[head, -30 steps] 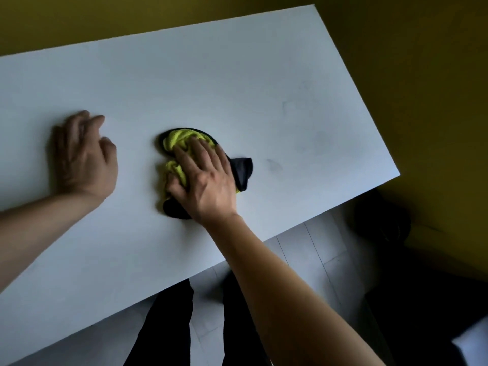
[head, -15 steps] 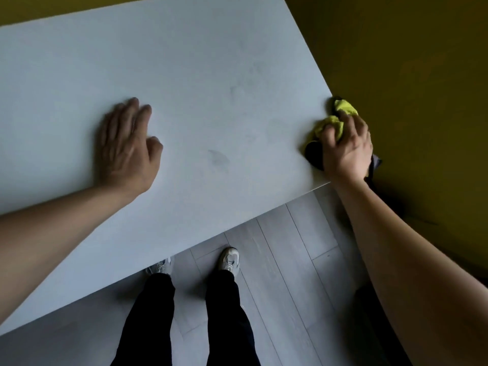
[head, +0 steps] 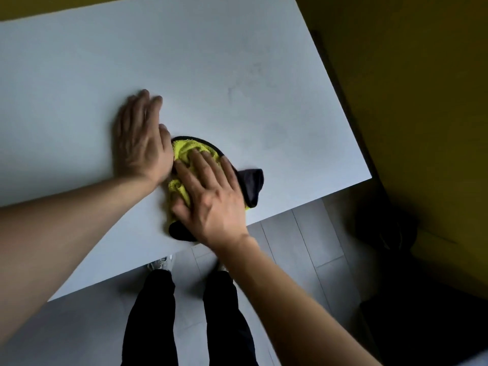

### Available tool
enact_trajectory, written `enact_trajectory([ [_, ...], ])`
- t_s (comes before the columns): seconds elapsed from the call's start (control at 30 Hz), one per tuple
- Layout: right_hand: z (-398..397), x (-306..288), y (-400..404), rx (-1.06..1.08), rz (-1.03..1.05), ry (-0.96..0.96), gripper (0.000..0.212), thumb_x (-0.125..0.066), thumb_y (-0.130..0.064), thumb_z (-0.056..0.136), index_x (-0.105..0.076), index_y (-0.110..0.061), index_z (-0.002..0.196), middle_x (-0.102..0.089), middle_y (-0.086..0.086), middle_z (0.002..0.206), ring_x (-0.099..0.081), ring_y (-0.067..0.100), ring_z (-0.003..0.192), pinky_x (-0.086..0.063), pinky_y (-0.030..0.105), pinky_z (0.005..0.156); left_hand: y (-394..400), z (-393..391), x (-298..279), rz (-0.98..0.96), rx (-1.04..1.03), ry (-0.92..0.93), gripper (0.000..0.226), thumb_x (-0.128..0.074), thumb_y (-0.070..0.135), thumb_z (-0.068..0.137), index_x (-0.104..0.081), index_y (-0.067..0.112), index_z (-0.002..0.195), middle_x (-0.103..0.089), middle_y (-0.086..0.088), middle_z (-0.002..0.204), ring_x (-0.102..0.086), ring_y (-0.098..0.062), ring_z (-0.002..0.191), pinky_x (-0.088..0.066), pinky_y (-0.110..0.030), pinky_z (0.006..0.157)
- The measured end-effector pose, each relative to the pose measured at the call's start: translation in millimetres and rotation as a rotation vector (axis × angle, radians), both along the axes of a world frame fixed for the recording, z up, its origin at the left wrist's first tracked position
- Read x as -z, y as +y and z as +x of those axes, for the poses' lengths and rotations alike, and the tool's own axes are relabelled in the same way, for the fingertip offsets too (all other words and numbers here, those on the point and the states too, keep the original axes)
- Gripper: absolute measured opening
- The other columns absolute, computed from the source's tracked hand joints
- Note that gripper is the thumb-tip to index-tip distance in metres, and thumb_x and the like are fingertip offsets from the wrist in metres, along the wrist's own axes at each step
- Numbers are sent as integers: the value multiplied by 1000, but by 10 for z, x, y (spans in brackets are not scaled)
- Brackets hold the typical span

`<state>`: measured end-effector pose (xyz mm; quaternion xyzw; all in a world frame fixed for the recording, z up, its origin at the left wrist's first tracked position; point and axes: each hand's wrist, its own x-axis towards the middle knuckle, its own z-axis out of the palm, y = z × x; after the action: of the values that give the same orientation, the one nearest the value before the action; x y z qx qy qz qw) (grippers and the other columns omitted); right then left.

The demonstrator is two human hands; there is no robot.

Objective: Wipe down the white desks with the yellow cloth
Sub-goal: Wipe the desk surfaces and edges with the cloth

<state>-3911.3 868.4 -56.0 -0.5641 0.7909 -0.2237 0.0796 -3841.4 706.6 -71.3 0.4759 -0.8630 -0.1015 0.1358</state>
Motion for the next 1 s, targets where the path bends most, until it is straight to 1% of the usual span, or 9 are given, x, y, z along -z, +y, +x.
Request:
enact_trajectory([
  [0.1, -652, 11, 115, 111, -9, 5, 52, -59, -43, 91, -59, -21, 138, -52, 13, 146, -46, 33, 136, -28, 45, 118, 0, 22, 4, 0, 0, -38, 56, -29, 26, 102, -39, 15, 156, -30, -11, 168, -25, -33, 155, -16, -46, 128],
  [0.27, -2094, -36, 173, 559, 83, 56, 56, -47, -43, 90, -55, -22, 141, -48, 11, 149, -46, 34, 133, -32, 43, 115, 14, 1, 5, -10, 11, -54, 54, -26, 24, 104, -38, 18, 157, -29, -8, 168, -23, -31, 156, -14, -45, 128],
  [0.4, -2088, -16, -11, 734, 81, 40, 56, -41, -45, 90, -53, -28, 142, -47, 6, 150, -43, 28, 137, -25, 43, 119, 17, -2, -5, -10, -5, -48, 54, -27, 23, 104, -39, 16, 157, -30, -8, 168, -24, -30, 157, -14, -44, 129],
  [0.47, -1823, -14, -196, 625, 51, 50, 53, -46, -42, 91, -56, -25, 140, -49, 8, 150, -44, 30, 137, -28, 41, 117, 14, -4, -13, -13, -11, -48, 54, -28, 23, 105, -39, 15, 157, -31, -8, 168, -24, -29, 157, -14, -44, 129],
  [0.6, -1129, -24, -815, 145, -37, 21, 46, -58, -42, 90, -64, -27, 134, -55, 8, 144, -49, 29, 134, -30, 42, 117, 6, -9, -1, -37, -7, -32, 54, -30, 22, 104, -42, 12, 155, -35, -9, 166, -29, -30, 155, -18, -45, 128],
  [0.7, -833, -10, -1124, 41, -9, 11, 44, -56, -47, 91, -63, -34, 132, -56, 3, 143, -47, 22, 137, -24, 45, 120, -3, 2, 15, -49, 1, -25, 55, -31, 21, 102, -43, 11, 155, -36, -10, 165, -31, -31, 154, -19, -45, 128],
  [0.77, -951, 6, -1103, 8, -22, 22, 43, -56, -45, 91, -65, -32, 131, -57, 3, 141, -50, 23, 134, -27, 43, 118, -8, 1, 22, -57, 10, -27, 55, -31, 21, 101, -43, 11, 154, -37, -10, 165, -32, -31, 153, -20, -45, 127],
  [0.87, -1508, 4, -953, 136, -113, 16, 43, -58, -38, 88, -67, -24, 128, -61, 4, 136, -52, 28, 129, -34, 34, 113, 5, 4, 13, -57, 6, -47, 55, -30, 21, 102, -41, 12, 155, -36, -9, 165, -30, -30, 154, -19, -44, 128],
  [1.0, -2593, -22, -710, 481, 90, 20, 51, -48, -45, 89, -59, -27, 136, -50, 6, 146, -48, 32, 130, -37, 36, 109, 15, -18, 8, -36, -3, -56, 55, -29, 23, 103, -40, 12, 156, -34, -8, 166, -28, -29, 155, -18, -44, 128],
])
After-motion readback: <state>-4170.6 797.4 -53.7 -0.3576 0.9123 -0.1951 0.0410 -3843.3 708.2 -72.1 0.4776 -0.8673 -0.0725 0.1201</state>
